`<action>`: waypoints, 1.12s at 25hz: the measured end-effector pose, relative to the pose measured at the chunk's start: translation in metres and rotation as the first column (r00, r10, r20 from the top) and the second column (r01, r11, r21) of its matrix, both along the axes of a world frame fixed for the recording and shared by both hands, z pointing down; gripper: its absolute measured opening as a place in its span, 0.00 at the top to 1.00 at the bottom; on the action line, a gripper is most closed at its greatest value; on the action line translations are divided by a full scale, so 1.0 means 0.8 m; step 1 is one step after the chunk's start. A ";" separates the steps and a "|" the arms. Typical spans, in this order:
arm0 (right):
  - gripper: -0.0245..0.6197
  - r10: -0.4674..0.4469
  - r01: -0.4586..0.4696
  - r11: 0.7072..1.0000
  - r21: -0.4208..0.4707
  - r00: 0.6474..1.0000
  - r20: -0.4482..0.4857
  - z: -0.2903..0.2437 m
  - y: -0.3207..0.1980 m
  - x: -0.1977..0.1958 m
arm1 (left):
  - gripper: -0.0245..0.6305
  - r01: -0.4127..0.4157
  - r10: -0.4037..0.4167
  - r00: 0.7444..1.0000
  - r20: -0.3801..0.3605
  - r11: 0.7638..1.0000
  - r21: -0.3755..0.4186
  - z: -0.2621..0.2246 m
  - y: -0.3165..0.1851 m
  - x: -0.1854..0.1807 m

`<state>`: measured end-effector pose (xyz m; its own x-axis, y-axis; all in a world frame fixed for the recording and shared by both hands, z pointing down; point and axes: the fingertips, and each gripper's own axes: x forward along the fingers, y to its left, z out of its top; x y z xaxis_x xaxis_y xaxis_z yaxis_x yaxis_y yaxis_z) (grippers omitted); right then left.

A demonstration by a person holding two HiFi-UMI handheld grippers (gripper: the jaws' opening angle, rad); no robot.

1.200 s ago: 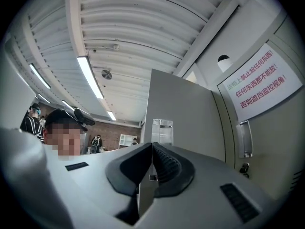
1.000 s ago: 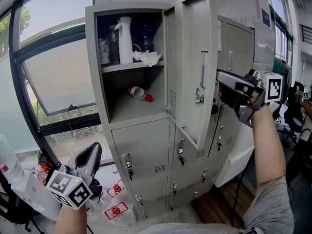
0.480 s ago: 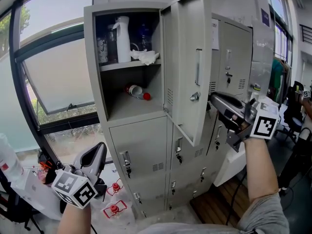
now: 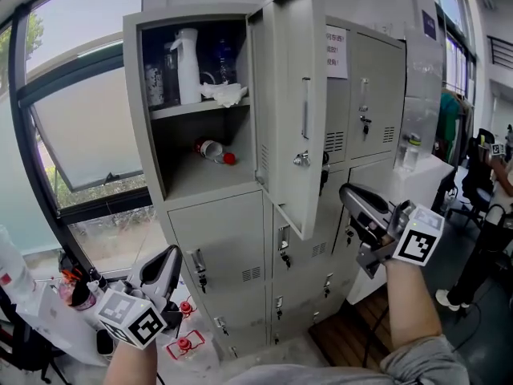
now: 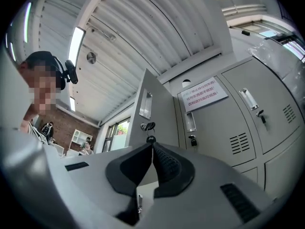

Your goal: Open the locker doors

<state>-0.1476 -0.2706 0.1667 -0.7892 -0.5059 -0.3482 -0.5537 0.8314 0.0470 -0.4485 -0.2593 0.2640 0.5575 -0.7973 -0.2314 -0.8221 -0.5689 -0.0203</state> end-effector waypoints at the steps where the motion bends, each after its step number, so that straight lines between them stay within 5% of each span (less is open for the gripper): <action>1: 0.94 0.006 -0.006 1.000 -0.001 1.000 0.000 0.003 0.001 0.004 | 0.96 -0.003 0.003 1.000 0.005 1.000 -0.002 0.002 0.000 0.004; 28: 0.94 0.116 -0.118 0.992 -0.038 0.991 -0.060 0.038 0.011 0.032 | 0.97 -0.095 0.095 0.995 -0.025 0.996 0.001 0.012 -0.010 0.039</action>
<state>-0.1219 -0.2616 0.1974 -0.7415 -0.6093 -0.2810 -0.6449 0.7627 0.0480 -0.4171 -0.2675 0.2738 0.6245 -0.7411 -0.2464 -0.7648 -0.6443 -0.0004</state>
